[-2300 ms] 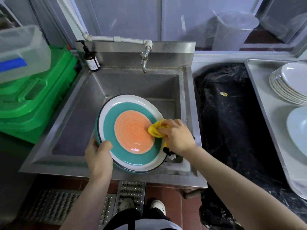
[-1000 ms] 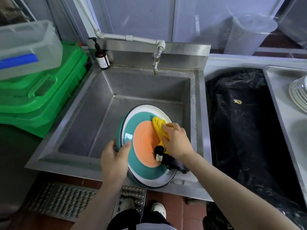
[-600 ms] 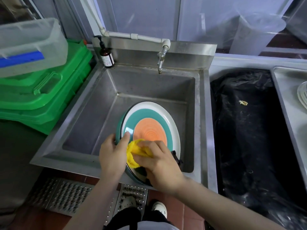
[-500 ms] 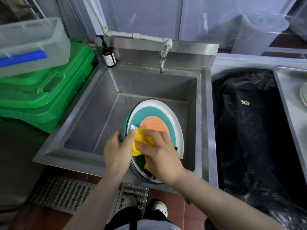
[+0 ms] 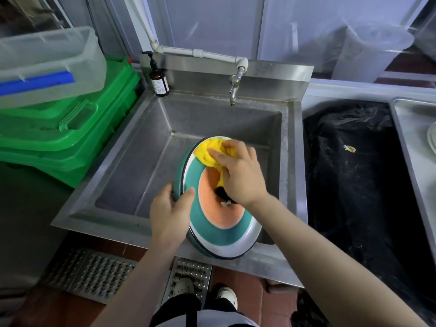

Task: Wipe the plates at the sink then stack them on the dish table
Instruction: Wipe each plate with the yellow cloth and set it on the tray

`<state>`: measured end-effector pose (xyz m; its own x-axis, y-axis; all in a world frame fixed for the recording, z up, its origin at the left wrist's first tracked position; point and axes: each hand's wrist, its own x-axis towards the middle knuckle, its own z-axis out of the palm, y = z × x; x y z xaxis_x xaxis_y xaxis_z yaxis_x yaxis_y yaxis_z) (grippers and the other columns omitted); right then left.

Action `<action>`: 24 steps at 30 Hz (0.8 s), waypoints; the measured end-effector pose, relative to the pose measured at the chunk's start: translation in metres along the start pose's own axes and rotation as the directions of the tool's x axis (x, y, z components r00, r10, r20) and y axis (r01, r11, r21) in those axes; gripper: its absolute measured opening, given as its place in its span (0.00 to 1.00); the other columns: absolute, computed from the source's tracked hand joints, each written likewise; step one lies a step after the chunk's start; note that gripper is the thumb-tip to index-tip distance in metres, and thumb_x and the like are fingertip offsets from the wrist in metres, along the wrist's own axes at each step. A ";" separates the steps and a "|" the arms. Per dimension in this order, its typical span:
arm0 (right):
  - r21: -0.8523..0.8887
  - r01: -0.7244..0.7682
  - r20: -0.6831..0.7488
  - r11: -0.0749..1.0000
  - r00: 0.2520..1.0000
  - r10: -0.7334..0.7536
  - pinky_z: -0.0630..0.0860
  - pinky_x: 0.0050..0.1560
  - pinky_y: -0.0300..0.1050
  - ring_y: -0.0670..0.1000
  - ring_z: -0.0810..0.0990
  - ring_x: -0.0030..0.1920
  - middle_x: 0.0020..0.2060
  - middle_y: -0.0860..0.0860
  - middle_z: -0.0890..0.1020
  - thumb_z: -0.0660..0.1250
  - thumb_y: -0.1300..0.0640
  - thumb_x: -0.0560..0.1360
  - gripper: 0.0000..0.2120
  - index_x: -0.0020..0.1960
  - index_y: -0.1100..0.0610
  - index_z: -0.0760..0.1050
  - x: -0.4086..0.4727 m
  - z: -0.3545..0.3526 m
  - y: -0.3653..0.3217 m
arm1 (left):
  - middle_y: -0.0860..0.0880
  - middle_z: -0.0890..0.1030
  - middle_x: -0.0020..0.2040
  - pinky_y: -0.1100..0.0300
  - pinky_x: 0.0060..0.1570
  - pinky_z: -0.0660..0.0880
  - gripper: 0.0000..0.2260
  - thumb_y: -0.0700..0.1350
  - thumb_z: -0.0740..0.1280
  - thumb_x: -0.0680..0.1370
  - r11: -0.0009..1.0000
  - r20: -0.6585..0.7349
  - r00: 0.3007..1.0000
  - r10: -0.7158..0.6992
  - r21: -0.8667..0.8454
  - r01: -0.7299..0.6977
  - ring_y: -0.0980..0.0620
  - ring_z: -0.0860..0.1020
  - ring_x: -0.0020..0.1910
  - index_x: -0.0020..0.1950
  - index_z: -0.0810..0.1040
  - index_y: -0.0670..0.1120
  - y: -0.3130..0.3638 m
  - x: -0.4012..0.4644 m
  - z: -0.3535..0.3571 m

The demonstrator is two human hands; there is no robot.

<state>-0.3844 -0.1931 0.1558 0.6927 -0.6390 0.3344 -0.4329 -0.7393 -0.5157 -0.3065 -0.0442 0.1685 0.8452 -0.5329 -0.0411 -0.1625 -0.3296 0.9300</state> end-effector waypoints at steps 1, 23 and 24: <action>-0.058 -0.037 0.046 0.998 0.998 0.039 0.71 0.56 0.55 0.64 0.68 0.56 0.65 0.56 0.71 0.62 0.64 0.72 0.26 0.66 0.45 0.75 0.004 -0.002 0.006 | 0.44 0.81 0.35 0.51 0.37 0.73 0.10 0.52 0.65 0.68 1.000 -0.005 1.000 0.004 -0.013 -0.004 0.48 0.77 0.33 0.39 0.77 0.46 0.000 -0.001 -0.001; -0.109 0.398 0.660 0.911 0.714 -0.233 0.63 0.52 0.47 0.54 0.65 0.58 0.60 0.45 0.72 0.65 0.61 0.71 0.20 0.55 0.39 0.79 -0.046 -0.003 0.000 | 0.48 0.79 0.35 0.57 0.36 0.70 0.02 0.47 0.66 0.67 0.990 -0.232 0.972 0.020 -0.129 -0.051 0.51 0.74 0.34 0.37 0.76 0.49 -0.017 0.019 -0.021; -0.081 0.377 0.662 0.922 0.712 -0.233 0.63 0.52 0.46 0.54 0.65 0.58 0.60 0.45 0.71 0.65 0.63 0.70 0.22 0.56 0.39 0.79 -0.045 -0.004 0.001 | 0.48 0.79 0.35 0.57 0.37 0.71 0.02 0.47 0.66 0.67 0.989 -0.233 0.972 0.024 -0.134 -0.056 0.51 0.75 0.34 0.37 0.76 0.50 -0.017 0.020 -0.022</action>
<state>-0.4181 -0.1658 0.1436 0.9762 -0.1422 -0.1637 -0.1849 -0.9405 -0.2852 -0.2761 -0.0320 0.1600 0.9363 -0.3447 0.0668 -0.1401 -0.1923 0.9713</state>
